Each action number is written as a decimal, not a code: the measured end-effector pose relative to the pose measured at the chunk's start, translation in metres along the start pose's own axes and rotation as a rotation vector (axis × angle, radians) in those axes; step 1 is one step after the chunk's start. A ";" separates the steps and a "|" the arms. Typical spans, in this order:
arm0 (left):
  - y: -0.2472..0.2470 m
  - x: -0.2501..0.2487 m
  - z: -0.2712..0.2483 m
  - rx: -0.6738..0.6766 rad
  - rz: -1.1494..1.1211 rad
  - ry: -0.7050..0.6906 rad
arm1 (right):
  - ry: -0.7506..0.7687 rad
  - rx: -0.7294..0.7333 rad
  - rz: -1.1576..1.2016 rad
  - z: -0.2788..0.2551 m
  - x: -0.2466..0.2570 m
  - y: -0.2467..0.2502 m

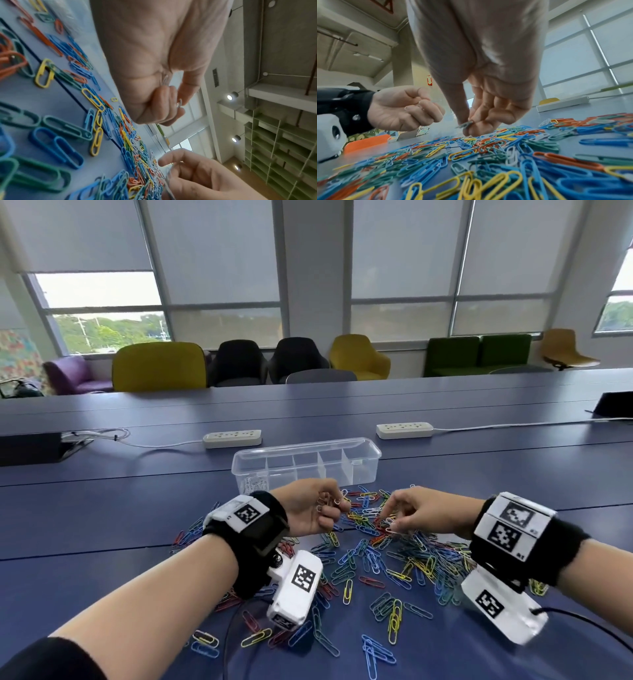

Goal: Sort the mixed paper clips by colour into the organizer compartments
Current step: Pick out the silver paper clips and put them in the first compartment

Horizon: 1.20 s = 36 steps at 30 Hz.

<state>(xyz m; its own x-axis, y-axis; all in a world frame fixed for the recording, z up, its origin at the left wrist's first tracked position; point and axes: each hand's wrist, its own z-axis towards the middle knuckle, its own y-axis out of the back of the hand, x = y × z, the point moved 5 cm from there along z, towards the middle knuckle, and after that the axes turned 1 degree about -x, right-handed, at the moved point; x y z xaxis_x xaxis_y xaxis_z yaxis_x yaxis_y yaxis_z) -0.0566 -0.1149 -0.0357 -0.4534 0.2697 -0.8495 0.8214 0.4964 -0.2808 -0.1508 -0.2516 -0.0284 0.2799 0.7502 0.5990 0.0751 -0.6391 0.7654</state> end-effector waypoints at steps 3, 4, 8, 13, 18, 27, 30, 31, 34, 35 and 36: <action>-0.001 0.003 0.001 -0.001 -0.017 -0.031 | -0.040 0.032 0.129 -0.003 -0.003 -0.002; 0.000 0.005 0.002 -0.002 -0.017 -0.036 | -0.054 0.046 0.164 -0.004 -0.005 -0.003; -0.002 0.010 0.005 -0.008 -0.047 -0.041 | -0.091 0.031 0.220 -0.009 -0.004 -0.005; -0.010 0.006 -0.001 0.024 -0.167 -0.069 | -0.057 0.042 -0.199 -0.015 0.009 -0.003; -0.005 0.003 -0.001 -0.033 -0.245 -0.092 | -0.036 0.124 -0.387 -0.012 0.009 -0.020; -0.008 0.009 -0.009 0.013 -0.252 -0.020 | 0.012 0.134 -0.484 -0.010 0.009 -0.029; -0.011 0.007 -0.011 0.023 -0.254 -0.024 | 0.038 0.104 -0.495 -0.013 0.011 -0.024; -0.011 0.006 -0.011 0.016 -0.251 -0.027 | 0.037 0.095 -0.472 -0.013 0.011 -0.022; -0.010 0.007 -0.009 -0.006 -0.226 -0.017 | 0.048 0.090 -0.406 -0.015 0.010 -0.018; -0.009 0.007 -0.007 -0.007 -0.207 -0.011 | 0.062 0.096 -0.397 -0.016 0.010 -0.017; -0.009 0.007 -0.006 -0.014 -0.174 -0.005 | 0.082 0.101 -0.388 -0.018 0.011 -0.017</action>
<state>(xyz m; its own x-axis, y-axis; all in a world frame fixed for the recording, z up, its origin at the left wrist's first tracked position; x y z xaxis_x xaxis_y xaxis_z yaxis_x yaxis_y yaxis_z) -0.0692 -0.1122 -0.0361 -0.5864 0.1751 -0.7909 0.7259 0.5470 -0.4171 -0.1662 -0.2292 -0.0310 0.1351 0.9475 0.2899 0.2548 -0.3160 0.9139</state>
